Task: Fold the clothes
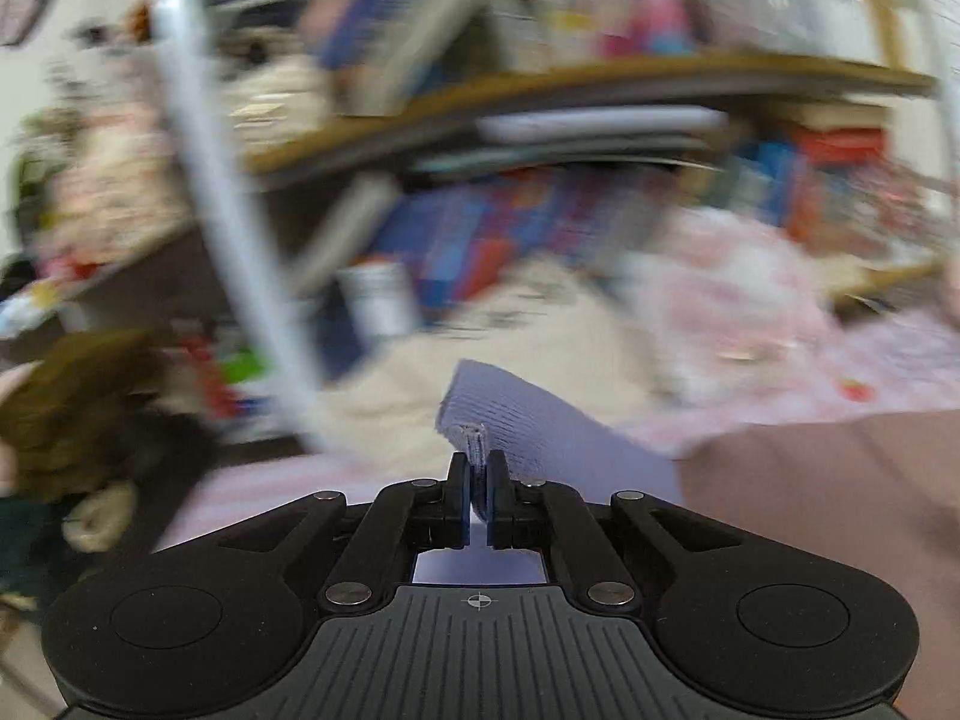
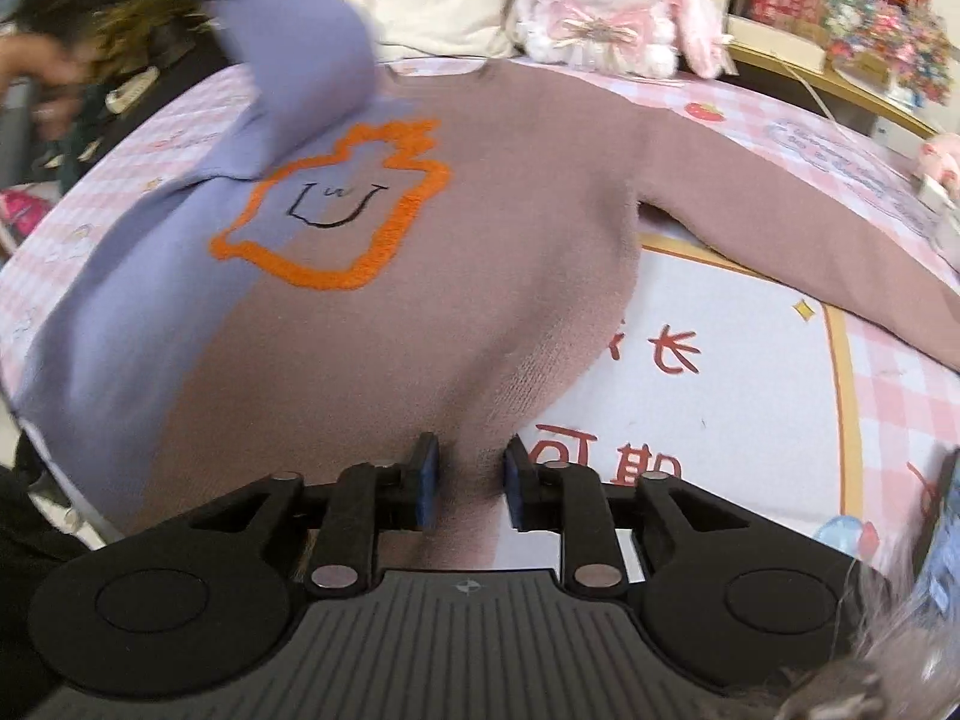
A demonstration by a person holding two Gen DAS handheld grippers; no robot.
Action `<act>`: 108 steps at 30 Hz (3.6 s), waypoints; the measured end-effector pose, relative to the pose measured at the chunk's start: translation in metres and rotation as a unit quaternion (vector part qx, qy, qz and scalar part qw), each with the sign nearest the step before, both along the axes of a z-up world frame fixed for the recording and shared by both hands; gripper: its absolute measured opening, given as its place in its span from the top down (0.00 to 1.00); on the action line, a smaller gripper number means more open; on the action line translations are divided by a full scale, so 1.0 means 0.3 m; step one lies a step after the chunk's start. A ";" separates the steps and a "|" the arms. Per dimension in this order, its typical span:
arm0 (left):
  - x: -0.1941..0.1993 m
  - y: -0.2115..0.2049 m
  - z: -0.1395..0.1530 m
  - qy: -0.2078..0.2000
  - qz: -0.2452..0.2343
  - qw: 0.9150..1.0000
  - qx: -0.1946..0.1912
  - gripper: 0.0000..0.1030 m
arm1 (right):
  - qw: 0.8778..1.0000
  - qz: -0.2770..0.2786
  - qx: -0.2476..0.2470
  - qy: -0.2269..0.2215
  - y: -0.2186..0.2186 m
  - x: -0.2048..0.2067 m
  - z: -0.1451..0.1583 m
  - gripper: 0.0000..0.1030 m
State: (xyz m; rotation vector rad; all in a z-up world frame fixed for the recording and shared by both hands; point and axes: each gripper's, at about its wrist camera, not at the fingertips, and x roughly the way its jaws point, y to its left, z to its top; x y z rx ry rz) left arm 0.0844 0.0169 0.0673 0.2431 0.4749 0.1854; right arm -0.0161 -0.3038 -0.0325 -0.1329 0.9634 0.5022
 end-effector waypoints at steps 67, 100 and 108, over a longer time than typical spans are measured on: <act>-0.444 0.273 -0.323 0.200 -0.031 0.958 -0.206 0.96 | 0.978 -0.209 0.003 -0.004 0.078 -0.142 -0.019 0.86; -0.374 0.348 -0.346 0.176 -0.016 0.965 -0.196 0.95 | 0.979 -0.202 -0.006 -0.021 0.188 -0.154 -0.022 0.87; -0.377 0.371 -0.349 0.175 -0.023 0.962 -0.211 0.92 | 0.976 -0.214 -0.007 -0.026 0.201 -0.163 -0.024 0.84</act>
